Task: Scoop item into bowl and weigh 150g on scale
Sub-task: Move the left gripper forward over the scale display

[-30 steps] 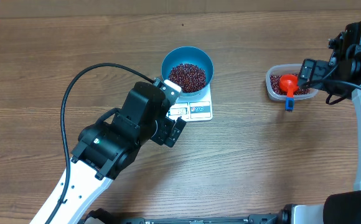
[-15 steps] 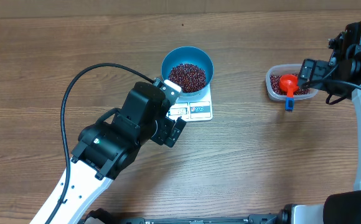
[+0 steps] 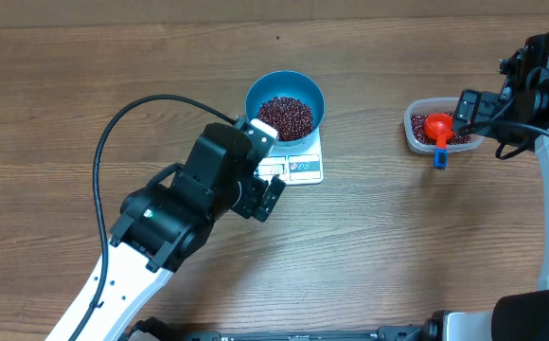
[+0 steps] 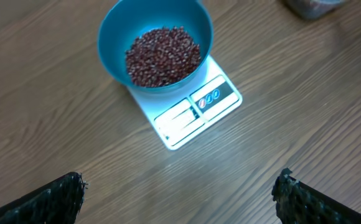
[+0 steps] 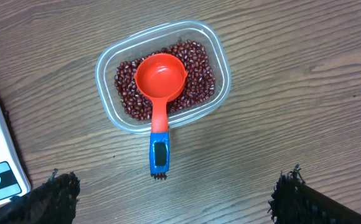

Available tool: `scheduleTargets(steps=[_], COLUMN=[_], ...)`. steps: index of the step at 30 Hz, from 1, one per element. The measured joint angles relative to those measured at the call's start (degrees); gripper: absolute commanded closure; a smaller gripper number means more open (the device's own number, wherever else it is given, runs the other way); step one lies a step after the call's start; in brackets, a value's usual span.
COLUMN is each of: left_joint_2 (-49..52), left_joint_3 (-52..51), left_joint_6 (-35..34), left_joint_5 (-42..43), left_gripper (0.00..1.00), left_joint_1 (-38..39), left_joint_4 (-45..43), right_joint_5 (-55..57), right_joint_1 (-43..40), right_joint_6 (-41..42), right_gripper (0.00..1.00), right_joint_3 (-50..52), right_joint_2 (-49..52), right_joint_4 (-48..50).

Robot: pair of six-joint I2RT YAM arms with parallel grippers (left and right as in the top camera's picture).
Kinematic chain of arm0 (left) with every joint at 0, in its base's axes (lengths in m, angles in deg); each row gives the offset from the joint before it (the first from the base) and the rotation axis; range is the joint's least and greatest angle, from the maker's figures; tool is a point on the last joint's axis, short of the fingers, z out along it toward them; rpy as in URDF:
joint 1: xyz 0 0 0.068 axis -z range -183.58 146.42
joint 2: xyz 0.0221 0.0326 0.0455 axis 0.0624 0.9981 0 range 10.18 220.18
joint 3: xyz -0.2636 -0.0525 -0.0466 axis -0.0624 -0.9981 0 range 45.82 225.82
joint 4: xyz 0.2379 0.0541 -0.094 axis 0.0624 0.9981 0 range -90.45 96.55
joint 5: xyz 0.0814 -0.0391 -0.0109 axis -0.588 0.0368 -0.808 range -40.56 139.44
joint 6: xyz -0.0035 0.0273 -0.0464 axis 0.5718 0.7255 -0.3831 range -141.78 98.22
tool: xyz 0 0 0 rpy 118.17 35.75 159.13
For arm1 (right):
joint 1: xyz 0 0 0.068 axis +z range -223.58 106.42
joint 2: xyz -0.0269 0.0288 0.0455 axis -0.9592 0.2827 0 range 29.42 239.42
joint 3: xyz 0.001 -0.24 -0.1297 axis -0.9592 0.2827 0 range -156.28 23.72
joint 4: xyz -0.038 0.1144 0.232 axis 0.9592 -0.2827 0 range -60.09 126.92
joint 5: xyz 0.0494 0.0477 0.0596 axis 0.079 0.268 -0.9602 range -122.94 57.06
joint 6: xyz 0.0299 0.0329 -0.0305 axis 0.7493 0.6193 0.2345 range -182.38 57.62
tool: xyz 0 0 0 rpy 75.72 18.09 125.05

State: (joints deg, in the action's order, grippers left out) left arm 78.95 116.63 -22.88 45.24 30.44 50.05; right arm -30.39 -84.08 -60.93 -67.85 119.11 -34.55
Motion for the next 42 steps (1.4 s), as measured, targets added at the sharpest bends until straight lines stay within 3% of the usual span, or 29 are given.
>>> scheduleTargets(steps=[11, 19, 42], left_joint_2=[18.0, 32.6, 33.6], left_joint_3=[0.0, 0.0, 0.0], left_joint_6=[-22.7, -30.0, -33.3], left_joint_5=[2.1, 3.1, 3.2], left_gripper=[0.00, 0.01, 0.00], left_joint_1=[0.0, 0.0, -0.4], left_joint_4=[-3.4, -7.2, -7.3], right_joint_5=[0.0, 0.0, 0.0], right_joint_1=[0.0, 0.0, 0.0], right_joint_6=[0.0, 0.0, 0.0], right_gripper=[0.00, 0.00, 0.00], right_joint_3=[0.0, 0.0, 0.0], right_joint_2=[0.0, 0.0, 0.0], right_joint_4=[0.0, 0.0, 0.0])
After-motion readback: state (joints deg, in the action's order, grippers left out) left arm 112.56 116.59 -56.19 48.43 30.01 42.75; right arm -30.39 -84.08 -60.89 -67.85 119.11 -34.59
